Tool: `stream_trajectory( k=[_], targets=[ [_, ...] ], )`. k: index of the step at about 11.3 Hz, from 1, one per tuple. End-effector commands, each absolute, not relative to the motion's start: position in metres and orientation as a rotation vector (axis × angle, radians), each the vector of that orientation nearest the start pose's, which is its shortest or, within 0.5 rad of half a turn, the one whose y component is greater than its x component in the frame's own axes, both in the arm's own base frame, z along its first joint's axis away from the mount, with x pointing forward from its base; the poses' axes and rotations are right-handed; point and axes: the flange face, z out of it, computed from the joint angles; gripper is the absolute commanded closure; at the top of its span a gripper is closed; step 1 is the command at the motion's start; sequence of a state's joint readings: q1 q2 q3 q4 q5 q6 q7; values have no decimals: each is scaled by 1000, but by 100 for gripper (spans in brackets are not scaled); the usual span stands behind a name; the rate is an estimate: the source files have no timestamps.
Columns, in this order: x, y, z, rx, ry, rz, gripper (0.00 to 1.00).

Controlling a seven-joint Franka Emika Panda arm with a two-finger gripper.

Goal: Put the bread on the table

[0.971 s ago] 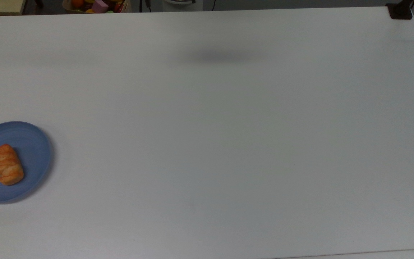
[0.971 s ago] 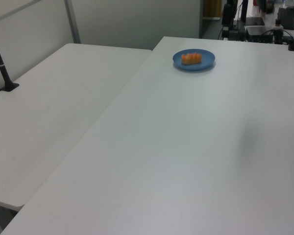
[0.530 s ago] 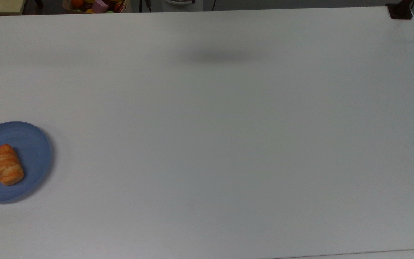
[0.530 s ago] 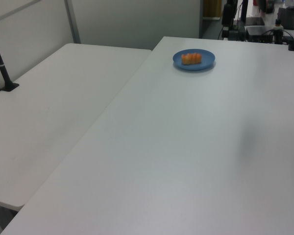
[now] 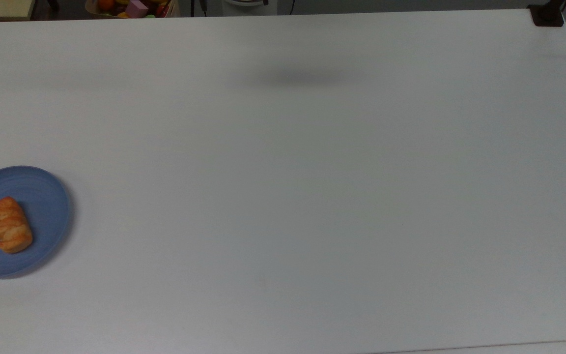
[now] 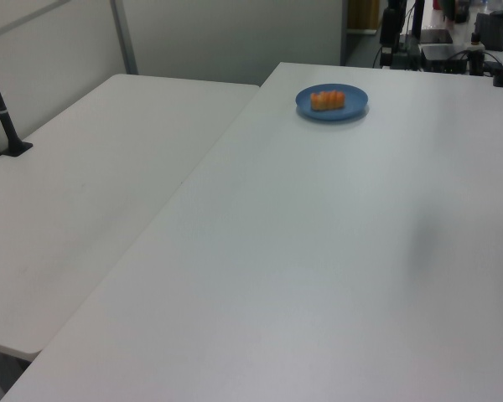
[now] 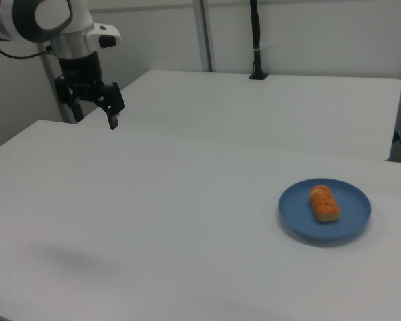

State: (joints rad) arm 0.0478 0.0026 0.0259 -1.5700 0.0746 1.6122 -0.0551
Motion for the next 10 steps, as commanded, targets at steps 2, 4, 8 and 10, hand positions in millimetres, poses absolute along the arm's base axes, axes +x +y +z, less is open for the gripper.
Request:
stream_trajectory(
  k=[2, 4, 8, 10],
  targets=[
    [559, 21, 621, -3061, -369, -54, 0],
    [571, -7, 606, -3038, -541, -37, 0],
    [616, -71, 593, -3028, -681, -86, 0],
    [634, -117, 587, -3057, -681, -252, 0]
  ],
)
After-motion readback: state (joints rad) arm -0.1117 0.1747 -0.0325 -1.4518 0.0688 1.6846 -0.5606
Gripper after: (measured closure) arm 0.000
